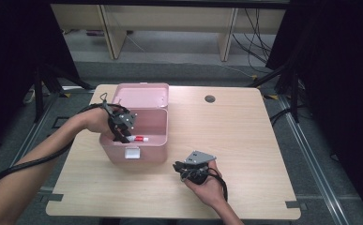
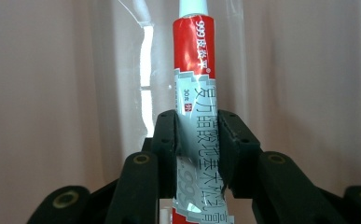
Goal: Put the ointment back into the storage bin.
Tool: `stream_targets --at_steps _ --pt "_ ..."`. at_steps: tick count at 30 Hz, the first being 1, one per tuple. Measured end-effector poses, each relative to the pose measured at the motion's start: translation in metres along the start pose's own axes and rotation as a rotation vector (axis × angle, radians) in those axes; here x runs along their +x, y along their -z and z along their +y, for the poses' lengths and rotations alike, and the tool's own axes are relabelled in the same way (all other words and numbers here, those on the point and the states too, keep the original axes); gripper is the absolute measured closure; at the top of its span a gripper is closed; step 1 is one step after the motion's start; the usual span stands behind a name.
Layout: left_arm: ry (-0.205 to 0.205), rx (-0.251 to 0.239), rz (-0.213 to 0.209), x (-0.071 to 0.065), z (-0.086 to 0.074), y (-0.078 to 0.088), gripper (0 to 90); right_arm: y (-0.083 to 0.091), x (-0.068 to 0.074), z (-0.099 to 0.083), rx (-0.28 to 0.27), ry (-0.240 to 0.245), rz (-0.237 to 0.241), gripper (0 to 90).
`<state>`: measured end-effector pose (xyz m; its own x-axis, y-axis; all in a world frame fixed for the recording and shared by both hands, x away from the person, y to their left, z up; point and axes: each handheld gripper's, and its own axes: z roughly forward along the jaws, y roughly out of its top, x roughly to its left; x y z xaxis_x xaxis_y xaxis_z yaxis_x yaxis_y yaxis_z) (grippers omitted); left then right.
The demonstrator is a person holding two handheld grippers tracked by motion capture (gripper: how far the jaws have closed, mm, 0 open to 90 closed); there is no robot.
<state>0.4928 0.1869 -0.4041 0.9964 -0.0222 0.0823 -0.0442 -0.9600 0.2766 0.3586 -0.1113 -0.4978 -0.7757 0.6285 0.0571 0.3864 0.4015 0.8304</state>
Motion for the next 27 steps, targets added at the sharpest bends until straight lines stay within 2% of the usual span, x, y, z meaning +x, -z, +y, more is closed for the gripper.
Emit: stream_targets --at_steps 8,9,14,15,16,18,21,27 --pt "-0.017 0.020 0.001 0.004 0.005 -0.004 69.6 0.000 0.000 0.000 -0.009 0.002 -0.006 81.5" --pt "-0.019 0.023 0.000 0.004 0.005 -0.005 69.6 -0.001 0.000 0.000 -0.012 -0.001 0.014 81.5" --pt "-0.026 0.040 -0.002 0.005 0.007 -0.008 69.6 -0.001 0.001 0.000 0.001 -0.014 0.018 81.4" --pt "-0.021 0.037 -0.001 0.005 0.008 -0.009 69.6 0.001 0.001 0.000 0.006 -0.028 0.030 81.3" --pt "-0.020 0.040 -0.001 0.005 0.008 -0.010 69.5 0.002 0.001 0.001 0.004 -0.010 0.007 81.3" --pt "-0.022 0.045 -0.006 0.005 0.008 -0.012 69.6 0.001 0.001 0.000 -0.006 0.000 -0.004 81.3" --pt "-0.017 0.040 -0.008 0.006 0.008 -0.014 69.6 0.002 0.001 0.001 0.005 -0.014 0.001 81.3" --pt "-0.014 0.042 -0.010 0.007 0.008 -0.017 69.6 0.002 0.000 0.001 0.002 -0.004 -0.004 81.2"
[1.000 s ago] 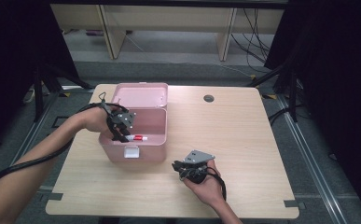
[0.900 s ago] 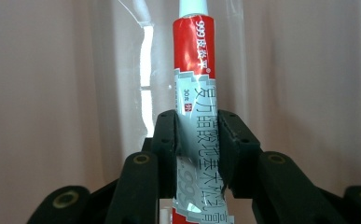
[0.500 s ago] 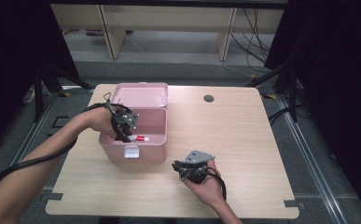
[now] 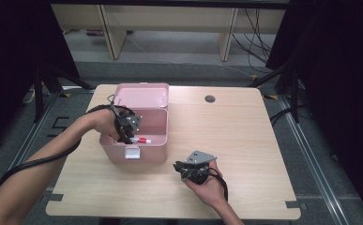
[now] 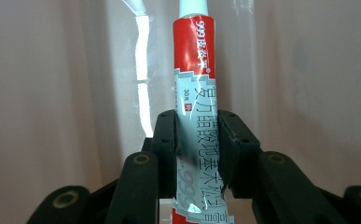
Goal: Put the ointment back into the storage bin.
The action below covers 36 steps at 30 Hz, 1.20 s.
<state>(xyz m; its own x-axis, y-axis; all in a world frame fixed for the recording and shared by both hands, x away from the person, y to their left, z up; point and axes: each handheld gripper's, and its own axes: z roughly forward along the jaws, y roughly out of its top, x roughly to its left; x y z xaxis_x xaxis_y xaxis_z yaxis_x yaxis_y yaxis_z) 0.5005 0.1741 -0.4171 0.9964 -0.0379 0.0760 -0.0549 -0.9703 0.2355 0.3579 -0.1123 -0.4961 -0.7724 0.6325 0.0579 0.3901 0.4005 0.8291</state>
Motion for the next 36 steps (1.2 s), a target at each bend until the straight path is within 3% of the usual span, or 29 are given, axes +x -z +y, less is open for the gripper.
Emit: stream_targets --at_steps 8,23,26,28,30,33,36 --pt "-0.008 0.013 -0.005 0.002 0.000 -0.003 69.6 0.000 0.000 0.000 -0.002 0.001 0.000 81.2" --pt "0.027 0.025 -0.019 0.003 -0.002 -0.008 69.5 0.001 0.001 0.001 0.004 -0.009 0.005 80.6" --pt "0.056 0.025 -0.034 0.002 -0.003 -0.009 69.2 0.000 0.000 0.000 -0.012 -0.001 -0.004 79.5" --pt "0.050 0.046 -0.014 0.003 -0.002 -0.008 68.8 0.001 0.000 0.000 -0.005 -0.002 -0.002 78.7" --pt "0.061 0.036 0.002 0.004 -0.002 -0.006 67.0 0.000 0.000 0.001 -0.004 -0.004 -0.003 78.3" --pt "0.092 0.014 0.021 0.007 -0.003 0.000 56.7 0.001 0.000 0.001 -0.003 -0.007 -0.002 77.8" --pt "0.120 -0.001 0.046 0.008 -0.002 0.010 55.0 0.001 0.000 0.001 -0.004 -0.014 -0.009 77.8"
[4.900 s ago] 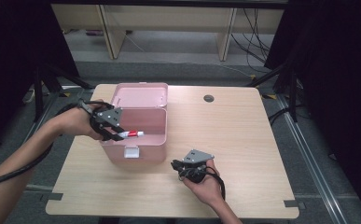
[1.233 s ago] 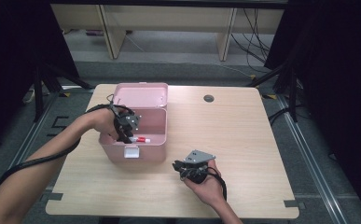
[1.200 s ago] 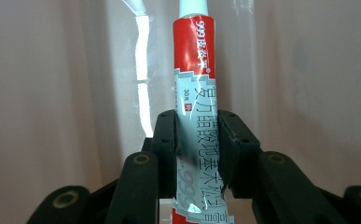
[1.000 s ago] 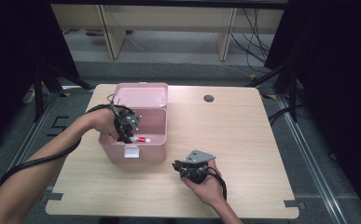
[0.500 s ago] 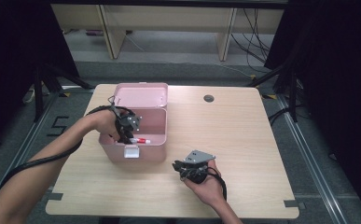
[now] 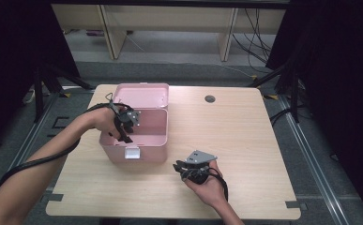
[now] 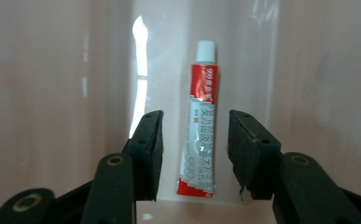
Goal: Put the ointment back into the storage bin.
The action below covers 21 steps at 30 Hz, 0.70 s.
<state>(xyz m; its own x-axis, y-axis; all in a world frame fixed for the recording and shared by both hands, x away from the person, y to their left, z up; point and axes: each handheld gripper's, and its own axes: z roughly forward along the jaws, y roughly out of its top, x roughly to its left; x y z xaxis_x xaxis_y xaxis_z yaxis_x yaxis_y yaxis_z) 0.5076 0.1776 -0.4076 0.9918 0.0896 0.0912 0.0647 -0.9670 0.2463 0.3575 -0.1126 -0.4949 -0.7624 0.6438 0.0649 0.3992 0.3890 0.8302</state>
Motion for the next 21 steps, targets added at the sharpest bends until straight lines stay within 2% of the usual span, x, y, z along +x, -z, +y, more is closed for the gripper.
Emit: stream_targets --at_steps 2,3,4,6,8,12,14,16,17,21 --pt "0.023 -0.021 0.008 0.000 0.001 0.006 54.3 0.000 0.000 0.000 -0.004 0.000 0.002 77.7" --pt "0.024 -0.039 0.022 0.001 0.001 0.010 54.4 0.000 -0.001 0.000 -0.006 0.003 0.000 77.7" --pt "0.044 -0.058 0.033 0.001 0.001 0.015 54.6 0.000 -0.001 0.000 -0.004 0.003 0.001 77.8" --pt "0.045 -0.081 0.055 0.003 0.000 0.021 55.4 0.000 -0.001 0.000 -0.005 0.004 0.001 77.8" --pt "0.069 -0.116 0.075 0.003 -0.003 0.026 55.3 0.000 0.000 0.000 -0.005 0.003 0.003 78.0" --pt "0.144 -0.197 0.098 -0.001 -0.011 0.033 55.0 0.000 0.000 0.001 -0.001 -0.015 0.019 78.5" --pt "0.178 -0.239 0.112 -0.003 -0.015 0.035 53.3 0.000 -0.001 0.001 0.001 -0.004 0.011 78.9" --pt "0.223 -0.308 0.132 -0.006 -0.021 0.036 52.4 0.000 -0.001 0.001 0.002 -0.004 0.009 79.1" --pt "0.228 -0.324 0.144 -0.006 -0.024 0.037 52.1 0.000 0.000 0.000 0.003 -0.022 0.007 79.2" --pt "0.263 -0.383 0.183 -0.008 -0.034 0.042 49.6 0.000 -0.002 0.000 -0.003 -0.008 0.000 79.3"
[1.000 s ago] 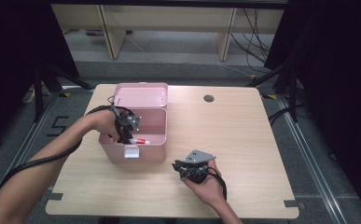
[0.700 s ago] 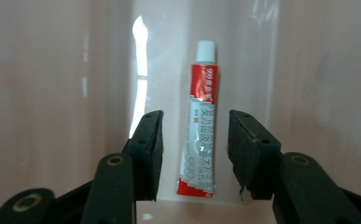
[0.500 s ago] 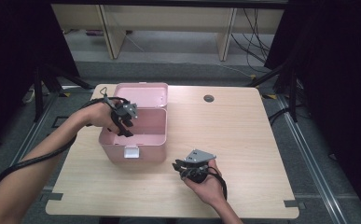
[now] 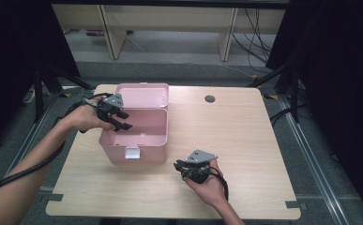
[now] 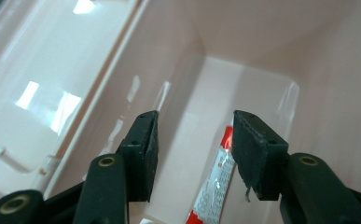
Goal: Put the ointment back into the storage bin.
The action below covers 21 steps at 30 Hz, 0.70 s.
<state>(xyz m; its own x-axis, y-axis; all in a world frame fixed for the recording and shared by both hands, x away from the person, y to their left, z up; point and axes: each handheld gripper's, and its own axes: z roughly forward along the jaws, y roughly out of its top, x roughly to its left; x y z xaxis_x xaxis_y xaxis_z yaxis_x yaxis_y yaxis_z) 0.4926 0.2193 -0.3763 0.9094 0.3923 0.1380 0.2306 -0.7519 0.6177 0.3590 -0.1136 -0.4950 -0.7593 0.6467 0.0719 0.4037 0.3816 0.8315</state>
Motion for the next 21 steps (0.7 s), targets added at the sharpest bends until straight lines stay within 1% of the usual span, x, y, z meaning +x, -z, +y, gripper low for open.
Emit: stream_targets --at_steps 1,2,4,5,6,7,8,9,11,12,13,15,17,18,20,21 --pt "0.038 -0.038 0.011 -0.002 -0.003 0.001 48.6 0.000 -0.001 0.000 0.002 0.003 -0.003 79.3" --pt "0.035 -0.029 0.012 -0.001 -0.005 0.003 47.2 0.000 -0.001 0.000 -0.002 0.001 -0.002 79.3" --pt "0.106 -0.072 0.036 -0.004 -0.010 0.004 45.1 0.001 -0.002 0.000 0.000 -0.012 0.000 79.3" --pt "0.128 -0.086 0.049 -0.004 -0.012 0.003 44.9 0.000 -0.002 0.000 0.003 -0.014 0.002 79.3" --pt "0.150 -0.093 0.056 -0.003 -0.015 0.004 44.7 0.000 -0.004 -0.001 -0.001 -0.005 -0.001 79.3" --pt "0.175 -0.102 0.068 -0.002 -0.016 0.004 44.2 -0.001 -0.004 -0.001 0.001 -0.007 0.000 79.3" --pt "0.196 -0.115 0.085 -0.001 -0.017 0.004 43.7 -0.001 -0.004 -0.001 0.006 -0.021 0.003 79.3" --pt "0.221 -0.129 0.094 0.000 -0.018 0.005 43.5 -0.002 -0.005 -0.001 0.002 -0.006 -0.002 79.3" --pt "0.273 -0.155 0.124 0.005 -0.020 0.008 41.9 -0.002 -0.005 -0.001 0.008 -0.026 0.006 79.2" --pt "0.296 -0.168 0.135 0.007 -0.021 0.010 41.1 -0.003 -0.006 -0.001 0.003 -0.015 0.001 79.2" --pt "0.315 -0.177 0.149 0.009 -0.022 0.011 40.3 -0.002 -0.005 -0.001 0.008 -0.028 0.004 79.2" --pt "0.345 -0.199 0.162 0.013 -0.024 0.013 38.9 -0.002 -0.006 -0.001 0.006 -0.021 0.000 79.2" --pt "0.391 -0.223 0.166 0.016 -0.028 0.013 37.8 -0.001 -0.007 -0.002 0.003 -0.022 -0.003 79.1" --pt "0.403 -0.232 0.174 0.017 -0.029 0.013 37.6 -0.001 -0.007 -0.002 0.003 -0.015 -0.001 79.0" --pt "0.443 -0.252 0.186 0.020 -0.031 0.013 37.2 0.000 -0.007 -0.002 0.002 -0.022 -0.003 79.0" --pt "0.461 -0.258 0.190 0.021 -0.032 0.013 37.2 0.001 -0.008 -0.001 -0.004 -0.013 -0.006 79.1"
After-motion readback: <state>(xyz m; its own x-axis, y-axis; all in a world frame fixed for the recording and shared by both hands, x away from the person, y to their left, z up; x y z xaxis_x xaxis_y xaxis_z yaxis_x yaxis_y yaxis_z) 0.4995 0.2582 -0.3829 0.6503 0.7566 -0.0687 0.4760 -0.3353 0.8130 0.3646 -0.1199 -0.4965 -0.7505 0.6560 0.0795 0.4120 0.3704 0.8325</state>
